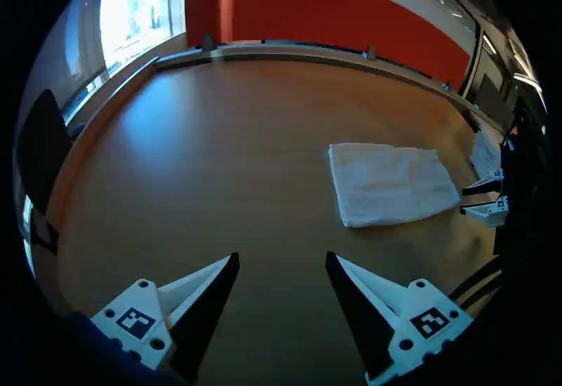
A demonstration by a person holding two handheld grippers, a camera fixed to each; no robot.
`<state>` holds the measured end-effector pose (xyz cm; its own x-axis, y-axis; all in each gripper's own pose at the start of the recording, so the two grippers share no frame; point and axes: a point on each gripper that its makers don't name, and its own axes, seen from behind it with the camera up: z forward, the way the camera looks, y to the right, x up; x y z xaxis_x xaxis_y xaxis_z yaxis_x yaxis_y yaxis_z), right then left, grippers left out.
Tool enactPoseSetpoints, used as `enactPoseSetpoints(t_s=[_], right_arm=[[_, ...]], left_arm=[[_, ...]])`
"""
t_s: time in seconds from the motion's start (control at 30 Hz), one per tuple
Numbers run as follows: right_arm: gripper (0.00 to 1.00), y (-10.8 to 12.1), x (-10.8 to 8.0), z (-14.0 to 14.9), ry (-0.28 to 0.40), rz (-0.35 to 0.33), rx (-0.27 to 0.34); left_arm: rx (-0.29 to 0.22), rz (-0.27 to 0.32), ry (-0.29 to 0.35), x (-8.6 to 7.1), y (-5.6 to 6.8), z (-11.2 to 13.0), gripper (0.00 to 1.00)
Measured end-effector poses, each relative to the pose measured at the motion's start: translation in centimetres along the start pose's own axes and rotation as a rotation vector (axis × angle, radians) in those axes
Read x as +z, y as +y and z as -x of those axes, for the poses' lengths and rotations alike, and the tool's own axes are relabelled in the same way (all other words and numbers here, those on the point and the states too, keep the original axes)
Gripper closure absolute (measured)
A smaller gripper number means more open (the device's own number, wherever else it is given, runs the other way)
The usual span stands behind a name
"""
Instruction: Fold towel
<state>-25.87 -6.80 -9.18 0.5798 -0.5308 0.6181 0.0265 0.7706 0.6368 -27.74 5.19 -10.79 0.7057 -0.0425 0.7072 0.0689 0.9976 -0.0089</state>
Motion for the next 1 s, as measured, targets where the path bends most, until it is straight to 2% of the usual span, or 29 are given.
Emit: enactPoseSetpoints(t_s=[0.1, 0.4, 0.6, 0.77, 1.0], right_arm=[[0.34, -0.02, 0.06, 0.20, -0.007, -0.003, 0.002], [0.60, -0.30, 0.37, 0.55, -0.024, -0.041, 0.019], [0.75, -0.05, 0.46, 0.66, -0.029, -0.045, 0.028], [0.91, 0.02, 0.46, 0.81, -0.030, -0.040, 0.034], [0.92, -0.10, 0.30, 0.39, -0.012, -0.034, 0.044]], left_arm=[[-0.002, -0.001, -0.003, -0.01, 0.00, 0.19, 0.09], [0.002, 0.003, -0.003, -0.18, 0.09, 0.32, 0.09], [-0.001, 0.002, -0.009, -0.10, 0.05, 0.59, 0.09], [0.006, 0.003, -0.008, -0.03, 0.16, 0.56, 0.09], [0.019, 0.008, -0.004, 0.20, 0.41, 0.23, 0.09]])
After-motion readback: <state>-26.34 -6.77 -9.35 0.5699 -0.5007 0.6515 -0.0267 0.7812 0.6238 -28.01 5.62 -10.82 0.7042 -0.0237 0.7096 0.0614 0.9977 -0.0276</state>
